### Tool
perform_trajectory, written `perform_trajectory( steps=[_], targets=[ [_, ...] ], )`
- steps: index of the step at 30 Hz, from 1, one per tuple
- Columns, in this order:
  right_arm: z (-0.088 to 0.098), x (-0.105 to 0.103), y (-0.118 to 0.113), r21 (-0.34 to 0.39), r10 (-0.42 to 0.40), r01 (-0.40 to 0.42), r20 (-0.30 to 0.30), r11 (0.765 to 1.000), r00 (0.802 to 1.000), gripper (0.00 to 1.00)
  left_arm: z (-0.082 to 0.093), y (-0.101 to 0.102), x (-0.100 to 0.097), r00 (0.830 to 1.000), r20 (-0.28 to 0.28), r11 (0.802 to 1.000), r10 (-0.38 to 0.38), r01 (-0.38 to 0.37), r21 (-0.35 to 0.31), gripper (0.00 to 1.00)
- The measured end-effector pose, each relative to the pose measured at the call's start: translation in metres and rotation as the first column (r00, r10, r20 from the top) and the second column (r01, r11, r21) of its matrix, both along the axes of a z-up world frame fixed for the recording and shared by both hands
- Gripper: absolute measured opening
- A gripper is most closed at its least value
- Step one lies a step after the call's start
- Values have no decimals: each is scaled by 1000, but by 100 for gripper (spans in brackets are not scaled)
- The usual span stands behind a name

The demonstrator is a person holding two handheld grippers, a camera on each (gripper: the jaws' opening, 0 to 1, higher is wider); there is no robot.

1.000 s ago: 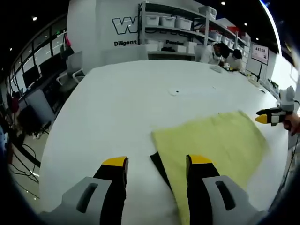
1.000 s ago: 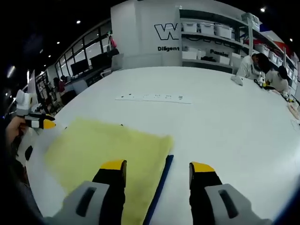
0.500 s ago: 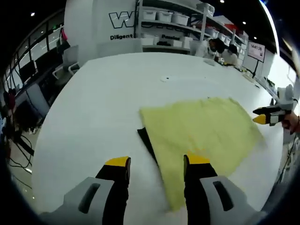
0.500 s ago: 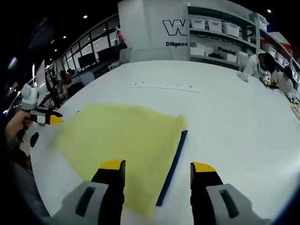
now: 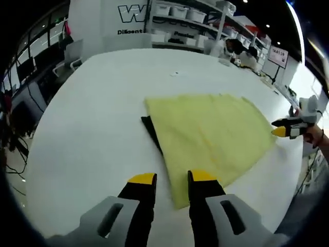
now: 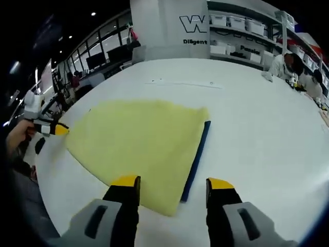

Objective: Fold the garment on the visible template until the final outline fits inside the template.

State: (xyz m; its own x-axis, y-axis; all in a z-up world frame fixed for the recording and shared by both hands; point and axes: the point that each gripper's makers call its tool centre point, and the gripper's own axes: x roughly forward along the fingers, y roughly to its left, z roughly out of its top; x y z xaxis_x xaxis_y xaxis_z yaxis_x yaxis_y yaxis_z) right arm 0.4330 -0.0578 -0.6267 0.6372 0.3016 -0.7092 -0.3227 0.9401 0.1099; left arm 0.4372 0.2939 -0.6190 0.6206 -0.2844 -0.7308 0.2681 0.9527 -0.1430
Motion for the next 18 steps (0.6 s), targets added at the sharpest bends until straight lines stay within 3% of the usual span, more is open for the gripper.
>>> perform_trajectory(
  steps=[9,12,18],
  targets=[
    [-8,-18,-4,7,-24,24,-36,1000,999,30,-10,-4,-16,999,-45,998,13,-15,-56,13],
    [-10,-23,-4,4,-27,27,-45,1000,999,18,-10,-4,-18,999,-49,998,18,-21,-54,12],
    [-13,-28,-1,23,-42,44,-68,999,997,11,-11,-6,-19,998,-66,1000,6,-8,-22,11]
  ],
)
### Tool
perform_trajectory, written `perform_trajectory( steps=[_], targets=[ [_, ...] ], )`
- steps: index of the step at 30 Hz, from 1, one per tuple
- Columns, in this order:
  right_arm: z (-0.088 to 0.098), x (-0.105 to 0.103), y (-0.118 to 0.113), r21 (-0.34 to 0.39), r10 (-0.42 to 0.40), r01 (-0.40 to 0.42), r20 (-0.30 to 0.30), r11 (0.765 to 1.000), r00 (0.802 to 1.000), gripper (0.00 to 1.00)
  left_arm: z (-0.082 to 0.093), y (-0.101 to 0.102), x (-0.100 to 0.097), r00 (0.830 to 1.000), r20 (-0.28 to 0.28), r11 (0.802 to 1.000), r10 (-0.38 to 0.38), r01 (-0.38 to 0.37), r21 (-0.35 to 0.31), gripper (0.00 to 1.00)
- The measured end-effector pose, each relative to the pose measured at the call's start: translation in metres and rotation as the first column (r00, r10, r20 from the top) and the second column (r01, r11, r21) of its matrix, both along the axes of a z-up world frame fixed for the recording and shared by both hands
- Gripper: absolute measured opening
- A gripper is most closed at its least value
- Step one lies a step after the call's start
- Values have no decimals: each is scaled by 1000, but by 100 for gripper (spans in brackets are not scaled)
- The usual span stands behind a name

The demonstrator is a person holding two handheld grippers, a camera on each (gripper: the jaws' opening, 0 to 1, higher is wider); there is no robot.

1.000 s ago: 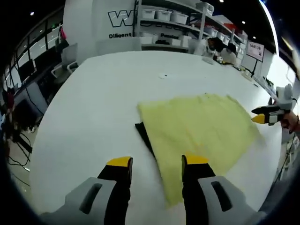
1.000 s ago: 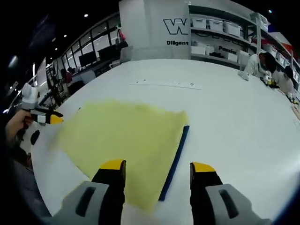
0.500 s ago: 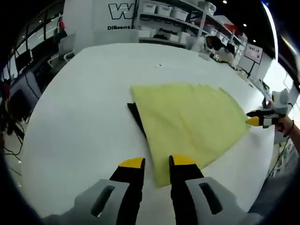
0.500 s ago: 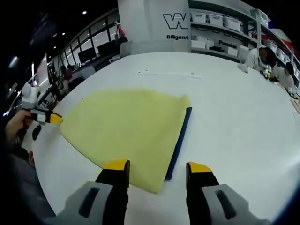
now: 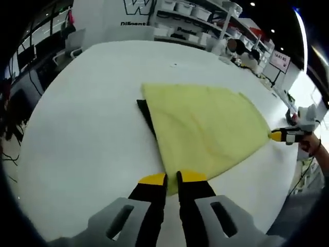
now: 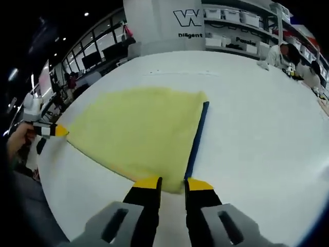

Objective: Fold the garment on the visible template until the final outline fits inside the template.

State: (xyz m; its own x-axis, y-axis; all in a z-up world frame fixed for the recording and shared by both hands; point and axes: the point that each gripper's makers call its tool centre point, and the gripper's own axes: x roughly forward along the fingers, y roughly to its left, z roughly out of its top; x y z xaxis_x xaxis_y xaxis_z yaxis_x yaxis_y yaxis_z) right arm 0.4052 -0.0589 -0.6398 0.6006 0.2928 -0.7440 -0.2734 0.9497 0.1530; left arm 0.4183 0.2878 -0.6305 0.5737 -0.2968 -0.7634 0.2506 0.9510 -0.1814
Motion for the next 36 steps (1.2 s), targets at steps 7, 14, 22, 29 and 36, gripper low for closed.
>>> perform_trajectory(
  steps=[7,14,22,29,36],
  targets=[
    [1,1,2,-4,-10,10,-1,1000,1000,2,-2,-1,-1,999,-10,999,-30,31,45,9],
    [-1,0,3,-39,4,-4,-3,999,1000,0,-1,-1,-4,999,-7,995,-49,50,81,8],
    [1,-9,5,-76,43,-43,-6,996,999,0,-1,1,-20,998,-19,994,-63,64,89,8],
    [0,-22,9,-100,85,-86,-17,991,996,0,-2,5,-36,997,-44,993,-59,63,100,8],
    [-1,-38,13,-111,114,-116,-27,987,993,0,-3,8,-49,997,-44,989,-68,73,131,8]
  ],
)
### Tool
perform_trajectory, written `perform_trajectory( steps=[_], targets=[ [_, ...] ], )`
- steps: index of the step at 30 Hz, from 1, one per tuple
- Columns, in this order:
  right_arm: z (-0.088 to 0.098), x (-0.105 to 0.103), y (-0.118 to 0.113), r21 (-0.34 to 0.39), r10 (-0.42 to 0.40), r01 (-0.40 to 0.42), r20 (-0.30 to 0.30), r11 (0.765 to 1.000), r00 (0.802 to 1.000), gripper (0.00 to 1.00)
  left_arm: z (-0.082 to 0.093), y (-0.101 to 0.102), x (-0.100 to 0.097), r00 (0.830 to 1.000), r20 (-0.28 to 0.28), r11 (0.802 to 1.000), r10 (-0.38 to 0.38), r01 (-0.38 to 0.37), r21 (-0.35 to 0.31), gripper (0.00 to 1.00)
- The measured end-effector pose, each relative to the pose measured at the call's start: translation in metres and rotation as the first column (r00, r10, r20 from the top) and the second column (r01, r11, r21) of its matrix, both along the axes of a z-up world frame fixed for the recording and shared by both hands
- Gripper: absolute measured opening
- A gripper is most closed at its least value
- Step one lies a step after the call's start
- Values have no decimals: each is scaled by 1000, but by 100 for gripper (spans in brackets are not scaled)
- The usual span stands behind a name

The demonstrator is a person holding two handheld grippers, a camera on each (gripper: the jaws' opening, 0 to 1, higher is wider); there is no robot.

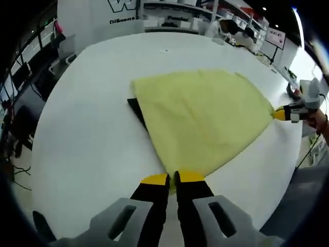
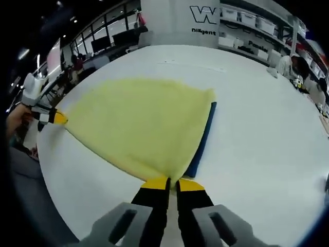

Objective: Fold the garment on the visible template until the final outline fits inside the template.

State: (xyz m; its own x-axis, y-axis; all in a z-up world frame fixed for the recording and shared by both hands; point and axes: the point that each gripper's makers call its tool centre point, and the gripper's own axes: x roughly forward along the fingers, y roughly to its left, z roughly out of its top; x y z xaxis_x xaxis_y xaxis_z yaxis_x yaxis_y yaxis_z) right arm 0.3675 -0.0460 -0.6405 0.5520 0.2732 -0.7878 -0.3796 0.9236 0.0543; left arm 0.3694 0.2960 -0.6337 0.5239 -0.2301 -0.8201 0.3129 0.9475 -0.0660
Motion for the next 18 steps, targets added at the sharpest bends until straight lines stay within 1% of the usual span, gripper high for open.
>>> perform_trajectory(
  steps=[10,18],
  targets=[
    [-1,-17,3,-4,14,-14,-4,1000,1000,0,0,3,-21,1000,-11,1000,-13,14,13,8],
    [-2,-24,5,-1,14,-14,-5,1000,1000,0,0,5,-27,1000,-1,1000,-5,5,17,8]
  ],
)
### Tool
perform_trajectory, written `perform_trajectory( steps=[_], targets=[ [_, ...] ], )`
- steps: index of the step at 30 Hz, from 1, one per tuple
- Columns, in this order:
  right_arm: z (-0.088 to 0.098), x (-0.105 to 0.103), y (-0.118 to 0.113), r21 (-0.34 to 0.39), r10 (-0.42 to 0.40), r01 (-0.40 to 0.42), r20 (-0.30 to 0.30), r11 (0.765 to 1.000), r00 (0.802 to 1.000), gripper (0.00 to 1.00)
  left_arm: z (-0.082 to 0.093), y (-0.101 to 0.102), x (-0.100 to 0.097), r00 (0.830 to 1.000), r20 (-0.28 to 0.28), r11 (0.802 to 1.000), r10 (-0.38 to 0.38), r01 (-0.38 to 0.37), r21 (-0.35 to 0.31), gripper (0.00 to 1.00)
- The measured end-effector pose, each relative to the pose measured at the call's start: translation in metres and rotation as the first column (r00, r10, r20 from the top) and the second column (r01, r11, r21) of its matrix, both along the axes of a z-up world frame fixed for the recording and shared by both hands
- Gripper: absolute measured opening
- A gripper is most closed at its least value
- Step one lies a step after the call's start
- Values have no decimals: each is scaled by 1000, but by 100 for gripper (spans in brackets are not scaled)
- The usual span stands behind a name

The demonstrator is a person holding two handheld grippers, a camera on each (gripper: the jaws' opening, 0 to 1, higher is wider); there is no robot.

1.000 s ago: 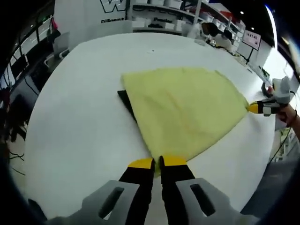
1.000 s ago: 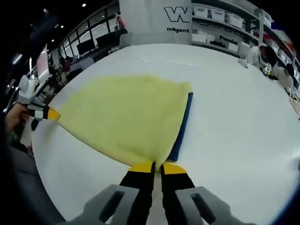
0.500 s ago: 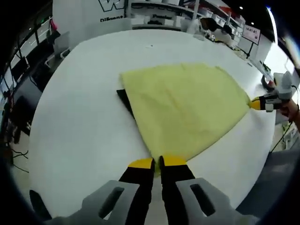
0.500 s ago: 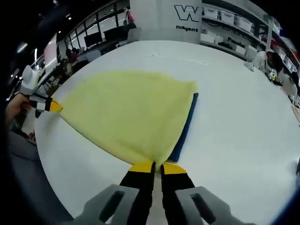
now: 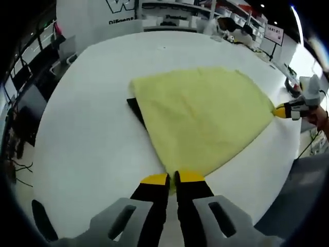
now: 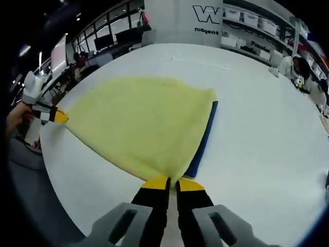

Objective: Fold the garment on the visible template until the final outline fits inside the template.

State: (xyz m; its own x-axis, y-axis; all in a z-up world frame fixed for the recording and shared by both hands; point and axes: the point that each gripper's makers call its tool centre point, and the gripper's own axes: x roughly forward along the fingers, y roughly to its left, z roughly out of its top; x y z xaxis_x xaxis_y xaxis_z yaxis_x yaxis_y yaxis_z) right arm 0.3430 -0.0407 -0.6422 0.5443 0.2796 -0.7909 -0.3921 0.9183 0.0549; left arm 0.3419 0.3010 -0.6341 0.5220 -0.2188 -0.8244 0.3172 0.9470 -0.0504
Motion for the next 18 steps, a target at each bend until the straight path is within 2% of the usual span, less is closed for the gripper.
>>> perform_trajectory(
  steps=[6,15,18],
  targets=[
    [0,-4,1,-12,13,-13,-1,1000,1000,0,-1,1,-5,1000,6,1000,14,-14,-4,8],
    [-1,-8,1,-10,7,-7,1,1000,1000,0,-2,0,-8,999,32,998,-8,6,57,8],
    [-1,-8,1,-1,-3,3,6,1000,1000,0,-2,1,-8,1000,29,999,12,-13,44,8]
  ],
)
